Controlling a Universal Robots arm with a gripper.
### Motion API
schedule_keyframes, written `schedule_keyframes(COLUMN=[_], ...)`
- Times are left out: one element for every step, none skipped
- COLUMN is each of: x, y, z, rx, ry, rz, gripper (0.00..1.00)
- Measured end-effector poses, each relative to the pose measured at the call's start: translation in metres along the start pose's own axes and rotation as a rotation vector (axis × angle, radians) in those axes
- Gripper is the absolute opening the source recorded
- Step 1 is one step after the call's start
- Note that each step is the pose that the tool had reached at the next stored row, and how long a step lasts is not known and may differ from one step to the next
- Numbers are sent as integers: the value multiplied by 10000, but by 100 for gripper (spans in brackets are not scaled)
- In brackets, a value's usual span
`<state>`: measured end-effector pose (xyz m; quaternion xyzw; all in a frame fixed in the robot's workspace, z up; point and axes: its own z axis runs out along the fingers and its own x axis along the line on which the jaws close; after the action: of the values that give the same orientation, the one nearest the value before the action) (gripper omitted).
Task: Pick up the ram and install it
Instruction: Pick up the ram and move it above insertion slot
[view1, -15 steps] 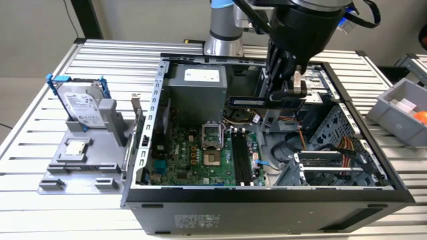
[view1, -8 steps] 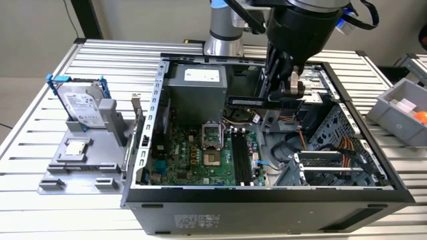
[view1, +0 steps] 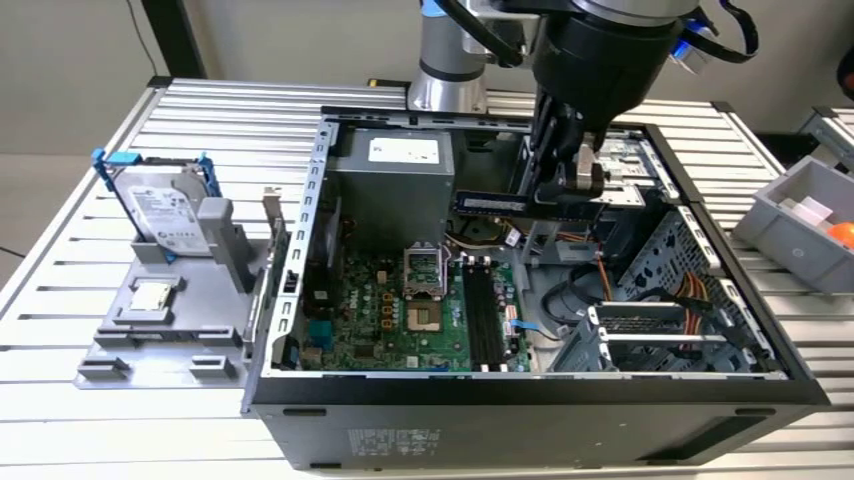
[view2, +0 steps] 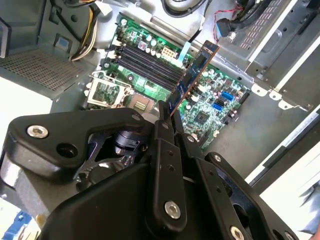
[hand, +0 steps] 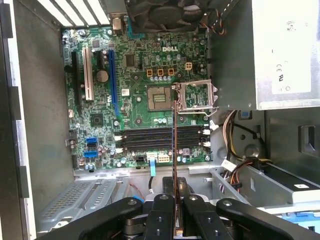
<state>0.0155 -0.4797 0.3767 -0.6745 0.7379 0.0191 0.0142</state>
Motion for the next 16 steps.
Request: schedule_keyframes(x=[0,0,0,0,0,0,0,0,0,0,0,0,0,0,0,0], y=[0,0,0,0,0,0,0,0,0,0,0,0,0,0,0,0], z=[1,1,2,1,2,2,2,2,2,2,2,2,2,2,2,2], rx=[0,0,0,-1,0,0,0,0,0,0,0,0,0,0,0,0], ry=[0,0,0,2,1,1,1,2,0,1,2,1,2,2,3,2], rz=[-1,0,0,0,0,0,0,1,0,0,0,0,0,0,0,0], gripper=[0,0,0,0,0,0,0,0,0,0,0,0,0,0,0,0])
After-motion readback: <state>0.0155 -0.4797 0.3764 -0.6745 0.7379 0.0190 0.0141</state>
